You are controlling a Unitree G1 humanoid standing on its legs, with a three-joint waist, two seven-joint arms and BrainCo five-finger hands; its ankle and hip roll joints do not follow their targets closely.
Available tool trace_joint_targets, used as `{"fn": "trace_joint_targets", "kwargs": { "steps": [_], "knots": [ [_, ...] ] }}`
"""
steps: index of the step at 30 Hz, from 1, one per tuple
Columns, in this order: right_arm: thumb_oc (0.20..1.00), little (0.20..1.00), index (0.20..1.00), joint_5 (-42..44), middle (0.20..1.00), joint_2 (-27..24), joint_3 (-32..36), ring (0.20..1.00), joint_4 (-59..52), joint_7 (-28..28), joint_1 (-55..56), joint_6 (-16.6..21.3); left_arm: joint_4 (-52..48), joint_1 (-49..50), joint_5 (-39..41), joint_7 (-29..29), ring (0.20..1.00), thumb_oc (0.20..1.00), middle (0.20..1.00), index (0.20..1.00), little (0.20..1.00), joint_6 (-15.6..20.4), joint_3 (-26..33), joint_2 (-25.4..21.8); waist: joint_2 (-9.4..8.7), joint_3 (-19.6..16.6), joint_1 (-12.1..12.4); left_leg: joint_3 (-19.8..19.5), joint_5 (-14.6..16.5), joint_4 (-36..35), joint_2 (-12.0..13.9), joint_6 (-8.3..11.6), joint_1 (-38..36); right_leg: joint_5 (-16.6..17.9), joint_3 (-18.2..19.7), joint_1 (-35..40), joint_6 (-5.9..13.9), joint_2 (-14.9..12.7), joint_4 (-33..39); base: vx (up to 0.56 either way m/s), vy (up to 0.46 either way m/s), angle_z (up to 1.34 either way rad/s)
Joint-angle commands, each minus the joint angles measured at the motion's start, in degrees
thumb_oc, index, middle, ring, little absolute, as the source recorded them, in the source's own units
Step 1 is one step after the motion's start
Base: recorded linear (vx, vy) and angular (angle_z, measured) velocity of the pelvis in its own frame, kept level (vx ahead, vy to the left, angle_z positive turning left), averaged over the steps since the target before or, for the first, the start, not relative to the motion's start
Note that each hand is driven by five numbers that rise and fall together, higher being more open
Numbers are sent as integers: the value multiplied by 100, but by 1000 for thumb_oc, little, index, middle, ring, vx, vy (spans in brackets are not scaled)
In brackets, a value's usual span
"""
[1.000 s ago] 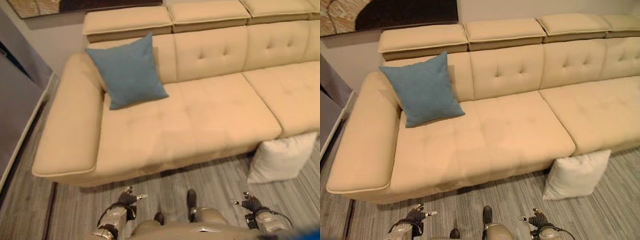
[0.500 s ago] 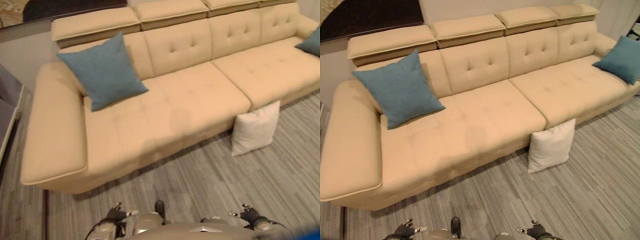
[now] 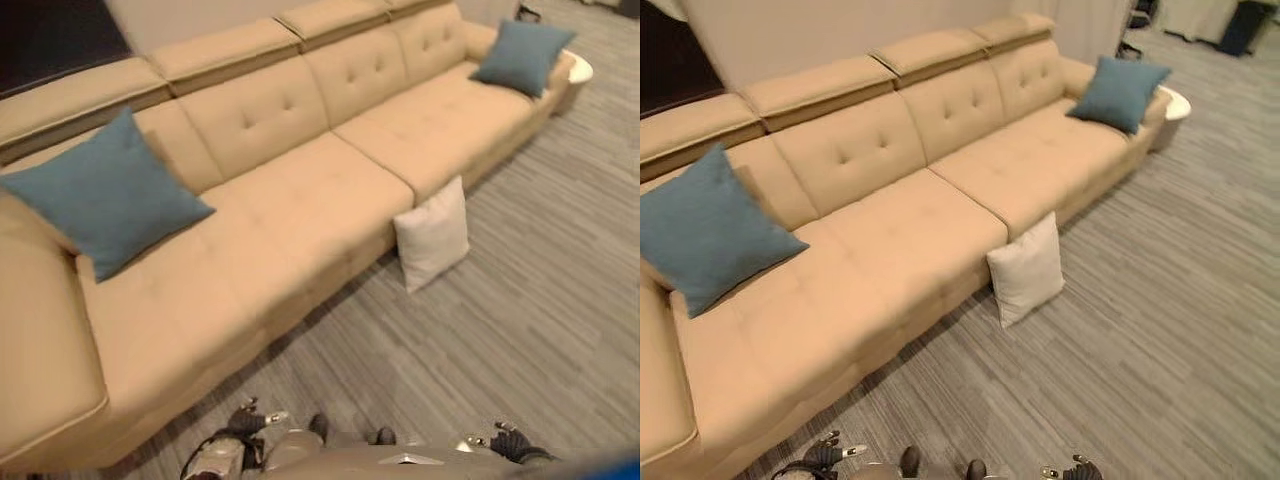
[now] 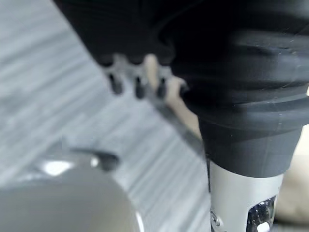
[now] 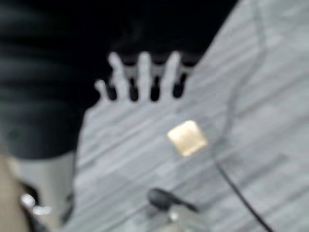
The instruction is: Pick up all the scattered cushions and arrange them neatly on the sofa.
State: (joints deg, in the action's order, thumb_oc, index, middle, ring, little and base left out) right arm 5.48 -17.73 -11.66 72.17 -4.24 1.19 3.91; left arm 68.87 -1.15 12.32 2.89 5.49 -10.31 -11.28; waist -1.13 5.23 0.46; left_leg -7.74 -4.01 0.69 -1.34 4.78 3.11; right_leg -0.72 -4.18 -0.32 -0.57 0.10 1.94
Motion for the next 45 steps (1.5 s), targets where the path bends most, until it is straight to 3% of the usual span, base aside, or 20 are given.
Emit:
{"fn": "trace_joint_targets", "kwargs": {
  "steps": [1, 7, 8, 9, 11, 13, 18, 19, 23, 26, 29, 30, 33, 36, 37, 38, 39, 42, 44, 45],
  "knots": [
    [1000, 1000, 1000, 142, 1000, -9, 16, 1000, -27, -43, -349, 65, 77, -185, -184, 62, 1000, 1000, 1000, 1000, 1000, 96, 35, 44, -250, 266, 183, 284, 703, 534, -237, -236, -33, 305, -87, 91, 859, -232, 123, -2, 0, -123],
    [1000, 1000, 1000, -8, 1000, -10, 89, 1000, 126, -59, -416, 16, -79, -303, -462, 52, 1000, 1000, 1000, 1000, 1000, 84, -154, -64, -161, 291, 299, 840, 732, 56, -72, -417, -527, 260, -728, -333, 1009, -503, -803, 51, 61, -104],
    [1000, 1000, 1000, -49, 1000, 3, 127, 1000, 162, -72, -389, -6, -126, -328, -496, 53, 1000, 1000, 1000, 1000, 1000, 76, -173, -89, -153, 296, 358, 1037, 760, -19, -3, -390, -628, 296, -1566, -370, 993, -748, -850, 52, -77, -184],
    [1000, 1000, 1000, -59, 1000, 20, 144, 1000, 164, -80, -357, -17, -156, -314, -513, 39, 1000, 1000, 1000, 1000, 1000, 65, -155, -105, -157, 286, 372, 1164, 775, -72, 45, -375, -698, 318, -1946, -367, 953, -834, -837, 74, -105, -94],
    [1000, 1000, 1000, -58, 1000, 20, 165, 1000, 160, -69, -358, -30, -219, -324, -501, 23, 1000, 1000, 1000, 1000, 1000, 62, -151, -132, -157, 274, 352, 1238, 800, -74, 81, -362, -747, 356, -2160, -421, 936, -871, -781, 133, -138, -87],
    [1000, 1000, 1000, -23, 1000, 44, 177, 1000, 196, -46, -339, -36, -170, -326, -524, 14, 1000, 1000, 1000, 1000, 1000, 67, -182, -115, -159, 244, 264, 1248, 942, 197, 107, -308, -794, 217, -1957, -329, 848, -762, -641, 263, -235, -40],
    [1000, 1000, 1000, 219, 1000, -10, 162, 1000, 189, -111, -332, 28, -43, -399, -309, 1, 1000, 1000, 1000, 1000, 1000, 59, -248, 40, -331, 456, 307, 1046, 333, 2564, 331, 42, 2, 71, -1691, 231, 484, -453, -273, 202, -278, -1],
    [1000, 1000, 1000, 230, 1000, -23, 112, 1000, 172, -108, -415, 8, -44, -421, -293, 27, 1000, 1000, 1000, 1000, 1000, 63, -279, 59, -368, 484, 394, 1009, 457, 2428, 115, -49, 414, 35, -1612, 355, 515, -417, -145, 209, -213, -2],
    [1000, 1000, 1000, 207, 1000, -29, 44, 1000, 134, -106, -479, 37, -146, -399, -282, 59, 1000, 1000, 1000, 1000, 1000, 73, -261, 46, -370, 460, 519, 1304, 526, 1494, -16, -200, 738, -22, -1472, 566, 635, -286, 41, 259, -75, -59],
    [1000, 1000, 1000, 164, 1000, -21, -49, 1000, 124, -122, -561, 61, -159, -369, -309, 65, 1000, 1000, 1000, 1000, 1000, 82, -220, 43, -282, 452, 743, 1323, -126, 537, -141, -163, 1011, -145, -1269, 835, 682, -1, 176, 291, -49, -39],
    [1000, 1000, 1000, 132, 1000, 11, -95, 1000, 74, -104, -599, 73, -150, -313, -219, 61, 1000, 1000, 1000, 1000, 1000, 86, -122, 41, -281, 433, 867, 1501, -371, 386, -65, -122, 1138, -285, -1137, 1049, 700, 112, 187, 395, -3, -49],
    [1000, 1000, 1000, 57, 1000, 90, -111, 1000, 91, -66, -585, 54, -179, -193, -140, 64, 1000, 1000, 1000, 1000, 1000, 90, 7, -5, -359, 321, 969, 1374, -115, 493, -126, -318, 994, -474, -1098, 1133, 723, 52, 11, 405, 54, -80],
    [1000, 1000, 1000, 9, 1000, 156, -120, 1000, 85, -49, -568, 67, -153, -160, -107, 66, 1000, 1000, 1000, 1000, 1000, 92, 15, -31, -457, 279, 1076, 1345, 32, 596, -197, -425, 891, -420, -1132, 1073, 846, -95, -548, 355, 80, -32],
    [1000, 1000, 1000, -31, 1000, 217, -139, 1000, -7, -4, -605, 81, -137, -214, -54, 49, 1000, 1000, 1000, 1000, 1000, 65, 48, -132, -503, 388, 1104, 1241, 362, 637, -326, -711, 427, 490, -1109, 366, 1375, -522, -2379, 398, 152, 16],
    [1000, 1000, 1000, 3, 1000, 224, -114, 1000, -77, 3, -621, 70, -244, -269, -48, 53, 1000, 1000, 1000, 1000, 1000, 61, -26, -186, -348, 467, 942, 942, 603, 669, -321, -850, 62, 666, -1115, -155, 1238, -610, -3272, 826, 106, 69],
    [1000, 1000, 1000, -29, 1000, 218, -155, 1000, -127, 8, -608, 83, -293, -303, -44, 68, 1000, 1000, 1000, 1000, 1000, 92, -77, -217, -290, 460, 876, 642, 795, 496, -307, -813, -374, 396, -1436, -537, 1004, -976, -2593, 793, 40, 77],
    [1000, 1000, 1000, -20, 1000, 214, -159, 1000, -131, 24, -608, 78, -291, -315, -72, 65, 1000, 1000, 1000, 1000, 1000, 102, -88, -217, -302, 469, 862, 574, 830, 494, -328, -795, -425, 393, -1420, -568, 997, -999, -2356, 629, -118, 78],
    [1000, 1000, 1000, 79, 1000, 219, -214, 1000, -157, 46, -612, 121, -214, -334, -129, 80, 1000, 1000, 1000, 1000, 1000, 140, -137, -202, -404, 501, 635, 13, 962, 444, -464, -696, -701, 495, -403, -819, 973, -530, -681, 383, -124, 88],
    [1000, 1000, 1000, 137, 1000, 207, -242, 1000, -162, 75, -576, 104, -149, -361, -145, 65, 1000, 1000, 1000, 1000, 1000, 151, -148, -200, -404, 475, 469, -391, 1017, 468, -475, -649, -795, 650, 301, -1009, 1045, -339, -357, 341, -85, 97],
    [1000, 1000, 1000, 120, 1000, 207, -240, 1000, -159, 79, -555, 95, -136, -325, -133, 62, 1000, 1000, 1000, 1000, 1000, 164, -138, -188, -433, 454, 461, -519, 1042, 543, -516, -601, -801, 703, 214, -959, 1057, -388, -417, 303, -93, 143]
  ]
}}
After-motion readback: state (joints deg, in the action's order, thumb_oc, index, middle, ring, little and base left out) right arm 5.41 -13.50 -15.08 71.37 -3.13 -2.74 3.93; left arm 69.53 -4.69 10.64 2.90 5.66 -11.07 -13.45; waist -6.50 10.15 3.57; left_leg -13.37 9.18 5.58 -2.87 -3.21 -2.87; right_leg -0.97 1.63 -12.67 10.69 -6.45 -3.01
